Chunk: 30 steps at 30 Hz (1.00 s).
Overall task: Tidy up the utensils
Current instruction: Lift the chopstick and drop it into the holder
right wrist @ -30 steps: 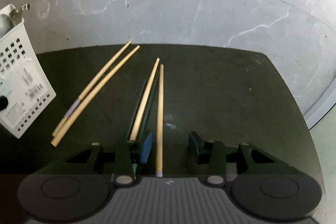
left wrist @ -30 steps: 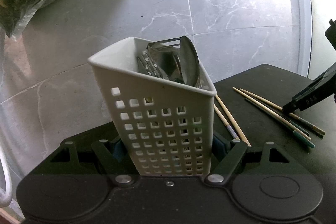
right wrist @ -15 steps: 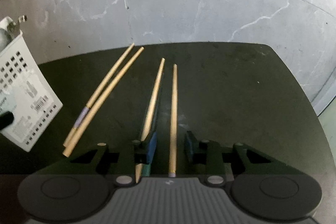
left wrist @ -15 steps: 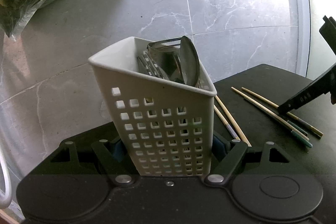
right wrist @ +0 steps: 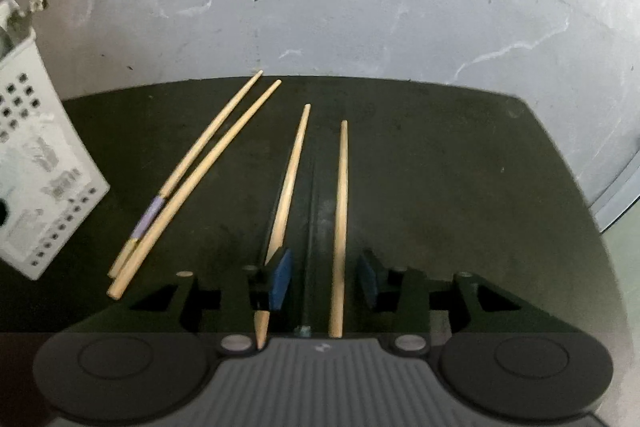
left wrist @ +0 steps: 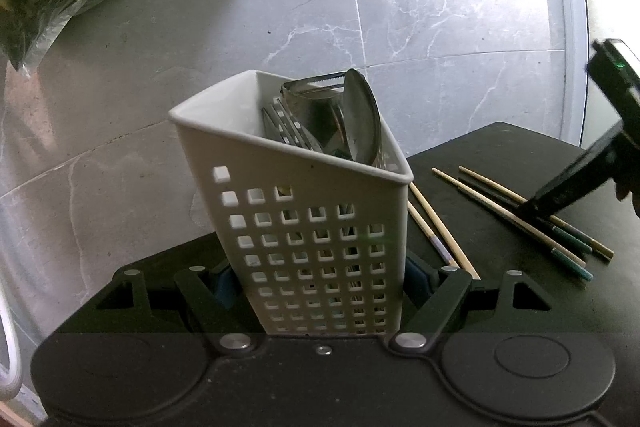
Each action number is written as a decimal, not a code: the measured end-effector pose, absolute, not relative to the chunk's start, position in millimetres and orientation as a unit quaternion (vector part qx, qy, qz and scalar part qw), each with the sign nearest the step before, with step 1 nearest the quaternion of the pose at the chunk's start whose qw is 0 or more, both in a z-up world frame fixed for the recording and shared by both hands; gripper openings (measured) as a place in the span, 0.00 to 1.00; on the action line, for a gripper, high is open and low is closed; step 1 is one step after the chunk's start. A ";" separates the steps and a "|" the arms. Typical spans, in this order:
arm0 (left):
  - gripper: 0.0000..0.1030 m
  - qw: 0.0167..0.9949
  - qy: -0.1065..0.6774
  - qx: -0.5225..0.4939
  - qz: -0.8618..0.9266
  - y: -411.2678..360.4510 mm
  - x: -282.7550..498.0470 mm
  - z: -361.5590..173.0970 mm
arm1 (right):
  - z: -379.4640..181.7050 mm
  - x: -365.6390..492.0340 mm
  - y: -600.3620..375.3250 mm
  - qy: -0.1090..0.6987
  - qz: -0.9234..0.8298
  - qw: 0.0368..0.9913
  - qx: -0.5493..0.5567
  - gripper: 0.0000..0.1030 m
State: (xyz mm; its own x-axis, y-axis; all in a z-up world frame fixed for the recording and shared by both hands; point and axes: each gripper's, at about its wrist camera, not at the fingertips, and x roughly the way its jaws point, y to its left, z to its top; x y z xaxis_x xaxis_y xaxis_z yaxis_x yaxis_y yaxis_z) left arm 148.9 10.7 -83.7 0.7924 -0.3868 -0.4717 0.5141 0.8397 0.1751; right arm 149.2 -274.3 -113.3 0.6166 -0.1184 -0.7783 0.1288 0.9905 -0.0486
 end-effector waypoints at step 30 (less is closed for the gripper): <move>0.78 0.936 0.214 0.144 -0.239 11.0 148.8 -83.3 | 7.8 134.3 -265.4 0.238 0.078 0.956 0.155 0.12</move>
